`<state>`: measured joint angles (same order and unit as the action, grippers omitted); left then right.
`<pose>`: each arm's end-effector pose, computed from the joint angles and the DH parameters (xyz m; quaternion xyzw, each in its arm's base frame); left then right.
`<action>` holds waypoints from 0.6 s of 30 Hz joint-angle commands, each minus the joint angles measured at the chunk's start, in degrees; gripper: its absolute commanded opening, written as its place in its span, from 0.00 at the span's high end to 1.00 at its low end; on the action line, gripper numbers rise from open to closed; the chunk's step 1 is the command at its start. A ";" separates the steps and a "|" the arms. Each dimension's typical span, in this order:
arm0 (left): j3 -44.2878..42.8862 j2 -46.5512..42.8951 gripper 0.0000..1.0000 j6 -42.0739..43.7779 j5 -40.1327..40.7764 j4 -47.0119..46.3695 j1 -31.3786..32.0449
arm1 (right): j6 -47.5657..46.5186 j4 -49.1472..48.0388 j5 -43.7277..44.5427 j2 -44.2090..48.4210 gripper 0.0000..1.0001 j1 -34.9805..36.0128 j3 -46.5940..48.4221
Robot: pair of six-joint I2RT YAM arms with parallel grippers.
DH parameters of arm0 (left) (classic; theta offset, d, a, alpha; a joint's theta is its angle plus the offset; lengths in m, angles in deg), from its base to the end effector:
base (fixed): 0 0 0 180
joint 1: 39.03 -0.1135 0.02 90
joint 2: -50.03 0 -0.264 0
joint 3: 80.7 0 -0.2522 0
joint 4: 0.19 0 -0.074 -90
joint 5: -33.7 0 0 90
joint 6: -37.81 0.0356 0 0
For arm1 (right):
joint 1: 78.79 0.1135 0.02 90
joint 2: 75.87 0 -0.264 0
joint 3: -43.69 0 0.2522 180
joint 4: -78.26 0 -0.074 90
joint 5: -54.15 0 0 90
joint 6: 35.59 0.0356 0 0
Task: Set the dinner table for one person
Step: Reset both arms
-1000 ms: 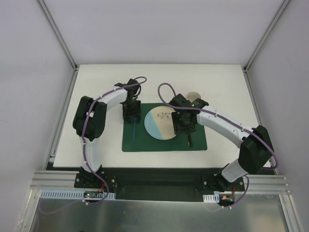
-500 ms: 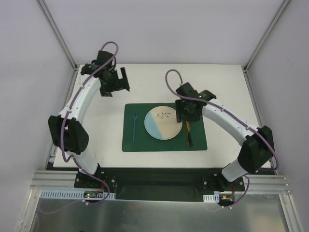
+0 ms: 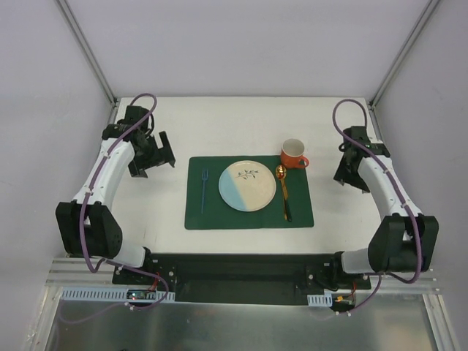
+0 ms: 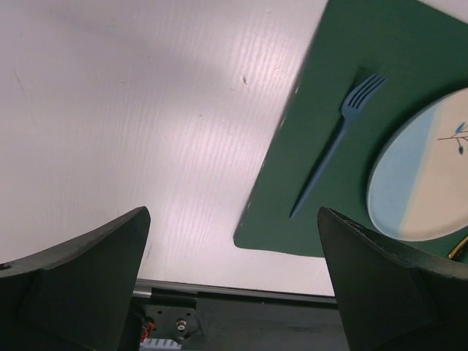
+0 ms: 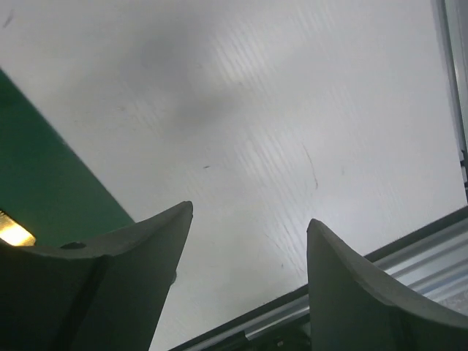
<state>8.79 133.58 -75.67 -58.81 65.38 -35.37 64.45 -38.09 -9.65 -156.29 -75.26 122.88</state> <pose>0.2970 -0.0206 0.3129 -0.1598 0.9491 -0.0840 0.2580 0.2736 0.0011 0.2725 0.1032 0.9463 -0.1947 0.2365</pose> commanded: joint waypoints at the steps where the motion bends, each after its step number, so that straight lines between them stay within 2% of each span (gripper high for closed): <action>1: 2.83 -2.16 0.01 0.37 1.19 -0.22 -1.20 | -1.16 -0.67 -2.64 6.15 0.32 -4.75 -2.49; 5: 4.67 -2.08 0.01 -0.51 -3.90 -1.62 -3.31 | -1.78 0.21 -4.04 11.24 0.30 -10.45 -5.48; 6: 5.29 -1.90 0.01 -0.77 -5.65 -2.15 -6.62 | -1.87 0.38 -4.83 12.12 0.30 -11.52 -5.92; 8: 7.13 -1.81 0.01 -1.47 -10.23 -3.47 -8.92 | -2.83 0.56 -6.86 14.06 0.30 -13.54 -6.89; 11: 8.55 -1.81 0.01 -1.39 -12.61 -4.26 -11.04 | -3.01 1.79 -7.74 15.56 0.30 -13.90 -7.60; 13: 8.72 -2.07 0.01 -0.78 -13.05 -4.18 -10.96 | -2.66 2.32 -8.96 16.61 0.29 -13.90 -7.77; 18: 8.46 -3.57 0.01 -2.70 -8.49 -2.77 -11.04 | -3.36 2.32 -10.64 16.53 0.29 -13.90 -6.55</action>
<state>17.23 133.10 -76.48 -68.29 61.82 -46.50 62.44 -37.13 -18.00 -140.73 -89.01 115.60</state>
